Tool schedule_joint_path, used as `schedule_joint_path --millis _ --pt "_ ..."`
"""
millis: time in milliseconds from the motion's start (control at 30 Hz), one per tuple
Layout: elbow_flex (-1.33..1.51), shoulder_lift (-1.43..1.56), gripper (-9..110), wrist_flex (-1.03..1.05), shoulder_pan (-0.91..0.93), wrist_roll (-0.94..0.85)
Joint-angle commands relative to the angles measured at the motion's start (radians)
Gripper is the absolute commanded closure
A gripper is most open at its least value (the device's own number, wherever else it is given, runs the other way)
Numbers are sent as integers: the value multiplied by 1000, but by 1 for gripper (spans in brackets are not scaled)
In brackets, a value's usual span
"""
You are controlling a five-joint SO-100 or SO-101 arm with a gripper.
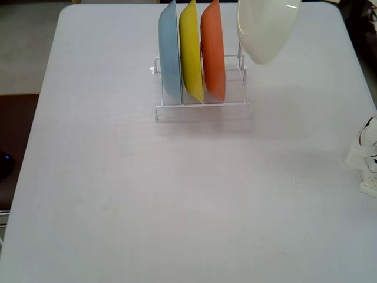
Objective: Please give me two plates.
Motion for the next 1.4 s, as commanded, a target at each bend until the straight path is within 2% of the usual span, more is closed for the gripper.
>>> schedule_joint_path --millis 0,267,367,567,800,933,1367 --pt "48 135 102 -46 -92 60" --pt "193 239 102 -101 -279 276" --pt "236 241 102 -195 -341 314" --pt "341 241 102 -526 -420 270" --pt "379 204 102 -790 -479 302" --pt "379 155 102 -870 -491 374" --pt "472 49 102 -1108 -578 445"
